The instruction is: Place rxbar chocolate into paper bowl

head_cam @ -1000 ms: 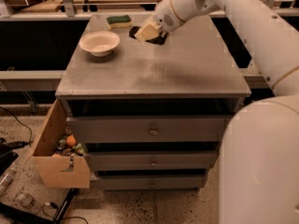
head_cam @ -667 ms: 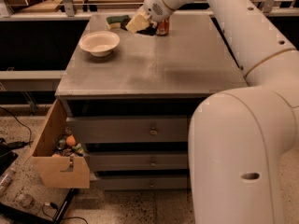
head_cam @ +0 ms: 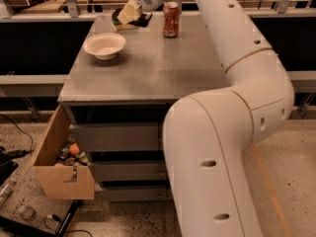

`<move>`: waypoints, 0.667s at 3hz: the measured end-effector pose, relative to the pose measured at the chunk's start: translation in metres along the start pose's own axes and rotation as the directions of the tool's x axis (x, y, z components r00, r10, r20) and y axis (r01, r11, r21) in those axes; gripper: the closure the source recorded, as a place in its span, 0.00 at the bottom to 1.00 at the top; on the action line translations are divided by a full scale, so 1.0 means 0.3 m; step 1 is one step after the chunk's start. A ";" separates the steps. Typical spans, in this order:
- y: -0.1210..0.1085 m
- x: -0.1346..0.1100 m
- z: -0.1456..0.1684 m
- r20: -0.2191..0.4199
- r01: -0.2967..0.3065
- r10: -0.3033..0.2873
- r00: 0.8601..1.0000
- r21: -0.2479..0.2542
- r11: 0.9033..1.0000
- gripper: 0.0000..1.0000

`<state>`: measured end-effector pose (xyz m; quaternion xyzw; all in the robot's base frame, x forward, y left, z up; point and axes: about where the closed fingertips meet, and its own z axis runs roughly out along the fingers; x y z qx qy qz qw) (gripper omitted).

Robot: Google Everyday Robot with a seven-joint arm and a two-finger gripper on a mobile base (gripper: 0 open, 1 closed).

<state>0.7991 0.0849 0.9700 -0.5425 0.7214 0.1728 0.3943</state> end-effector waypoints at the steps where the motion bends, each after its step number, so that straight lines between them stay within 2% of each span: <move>1: -0.006 -0.014 0.083 0.004 -0.034 0.034 0.999 0.005 0.999 1.00; 2: 0.003 -0.039 0.182 0.035 -0.057 0.057 0.998 -0.019 0.998 1.00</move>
Offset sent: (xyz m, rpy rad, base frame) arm 0.0376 0.0570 -0.0237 0.0893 0.0399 -0.0214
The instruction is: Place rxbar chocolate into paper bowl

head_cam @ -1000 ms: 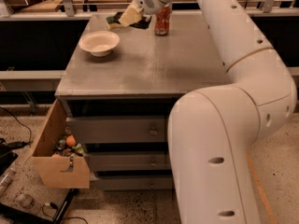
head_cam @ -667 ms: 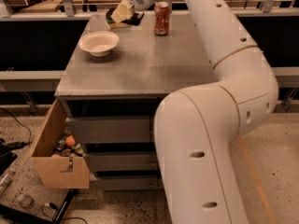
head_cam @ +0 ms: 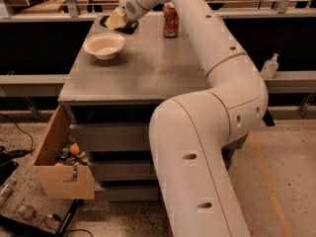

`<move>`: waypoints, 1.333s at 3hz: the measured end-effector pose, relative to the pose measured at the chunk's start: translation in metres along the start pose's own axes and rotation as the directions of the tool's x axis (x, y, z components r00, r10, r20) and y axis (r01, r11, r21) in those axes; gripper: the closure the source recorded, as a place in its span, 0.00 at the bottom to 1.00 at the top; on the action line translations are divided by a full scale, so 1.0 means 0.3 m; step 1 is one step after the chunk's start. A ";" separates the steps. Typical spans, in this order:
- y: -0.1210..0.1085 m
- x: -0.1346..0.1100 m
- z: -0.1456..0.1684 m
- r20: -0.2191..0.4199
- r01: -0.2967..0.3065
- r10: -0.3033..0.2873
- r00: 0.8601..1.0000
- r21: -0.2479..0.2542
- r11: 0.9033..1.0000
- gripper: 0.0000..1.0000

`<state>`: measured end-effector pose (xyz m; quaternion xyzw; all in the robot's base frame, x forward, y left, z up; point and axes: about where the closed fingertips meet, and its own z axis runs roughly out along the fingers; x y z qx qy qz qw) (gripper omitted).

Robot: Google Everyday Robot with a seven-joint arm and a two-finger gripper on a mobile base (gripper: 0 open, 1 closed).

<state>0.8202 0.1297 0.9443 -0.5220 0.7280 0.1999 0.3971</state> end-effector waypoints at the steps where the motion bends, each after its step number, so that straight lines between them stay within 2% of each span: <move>1: 0.011 -0.011 0.055 0.019 -0.013 0.013 1.000 -0.021 1.000 1.00; 3: 0.069 0.014 0.201 0.018 -0.054 0.057 0.998 -0.107 0.993 1.00; 4: 0.081 0.027 0.231 0.013 -0.069 0.071 0.997 -0.127 0.990 1.00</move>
Offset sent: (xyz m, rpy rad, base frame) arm 0.0142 0.0488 -0.0239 0.0583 0.0735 0.0643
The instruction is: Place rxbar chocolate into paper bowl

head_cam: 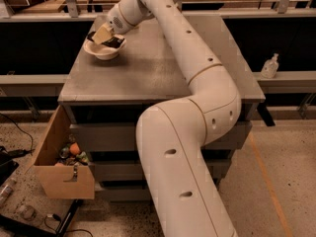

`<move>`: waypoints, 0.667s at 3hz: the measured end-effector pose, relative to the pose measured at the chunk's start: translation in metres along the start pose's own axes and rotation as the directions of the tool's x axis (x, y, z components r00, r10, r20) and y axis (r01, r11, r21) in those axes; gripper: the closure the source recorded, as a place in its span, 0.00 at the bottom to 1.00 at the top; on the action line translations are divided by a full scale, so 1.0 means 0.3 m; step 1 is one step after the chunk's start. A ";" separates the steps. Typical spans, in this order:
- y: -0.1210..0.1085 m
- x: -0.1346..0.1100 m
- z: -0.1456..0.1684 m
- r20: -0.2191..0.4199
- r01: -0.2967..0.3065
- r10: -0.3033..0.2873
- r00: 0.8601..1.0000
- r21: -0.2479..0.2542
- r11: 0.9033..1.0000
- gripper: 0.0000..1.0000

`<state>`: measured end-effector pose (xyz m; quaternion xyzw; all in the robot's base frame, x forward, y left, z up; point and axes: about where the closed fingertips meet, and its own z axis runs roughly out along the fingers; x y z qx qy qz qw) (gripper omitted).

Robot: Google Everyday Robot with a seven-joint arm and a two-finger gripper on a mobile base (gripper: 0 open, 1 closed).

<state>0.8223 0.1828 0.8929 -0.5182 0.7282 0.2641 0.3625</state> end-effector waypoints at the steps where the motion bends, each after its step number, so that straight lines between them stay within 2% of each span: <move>1: 0.004 0.003 0.014 -0.003 0.000 0.000 1.000 -0.005 1.000 0.82; 2: 0.008 0.007 0.030 -0.006 -0.001 0.001 1.000 -0.010 1.000 0.58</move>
Offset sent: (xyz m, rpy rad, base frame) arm -0.0001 0.0029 -0.0029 -0.0015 0.0034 0.0033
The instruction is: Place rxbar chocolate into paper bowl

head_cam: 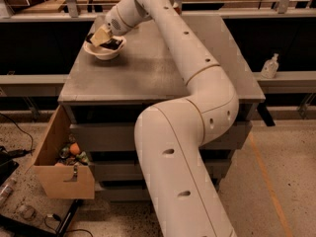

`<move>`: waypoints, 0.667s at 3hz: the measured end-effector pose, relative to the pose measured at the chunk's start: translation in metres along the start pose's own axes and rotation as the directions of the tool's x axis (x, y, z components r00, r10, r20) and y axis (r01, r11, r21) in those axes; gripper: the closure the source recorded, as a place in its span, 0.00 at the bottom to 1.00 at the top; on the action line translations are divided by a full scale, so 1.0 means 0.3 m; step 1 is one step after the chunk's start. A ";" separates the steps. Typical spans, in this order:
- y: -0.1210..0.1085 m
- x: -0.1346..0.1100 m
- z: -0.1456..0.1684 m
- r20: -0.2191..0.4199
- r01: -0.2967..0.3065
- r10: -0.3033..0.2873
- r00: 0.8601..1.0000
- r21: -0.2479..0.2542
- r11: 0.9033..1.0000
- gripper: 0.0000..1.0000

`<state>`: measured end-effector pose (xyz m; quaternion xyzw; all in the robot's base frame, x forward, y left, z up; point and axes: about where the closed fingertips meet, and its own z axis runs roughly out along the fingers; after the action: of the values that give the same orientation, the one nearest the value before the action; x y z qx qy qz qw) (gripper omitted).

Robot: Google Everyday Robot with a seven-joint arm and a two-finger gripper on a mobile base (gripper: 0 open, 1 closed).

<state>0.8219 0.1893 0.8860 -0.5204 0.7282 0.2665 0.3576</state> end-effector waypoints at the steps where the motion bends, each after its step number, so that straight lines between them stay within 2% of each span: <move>1: 0.004 0.003 0.015 -0.003 -0.001 0.001 1.000 -0.005 1.000 0.35; 2: 0.008 0.007 0.031 -0.006 -0.002 0.002 1.000 -0.011 1.000 0.12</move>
Offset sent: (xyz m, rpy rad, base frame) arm -0.0002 0.0033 -0.0035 -0.0014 0.0046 0.0039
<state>0.8214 0.1959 0.8789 -0.5224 0.7283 0.2692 0.3525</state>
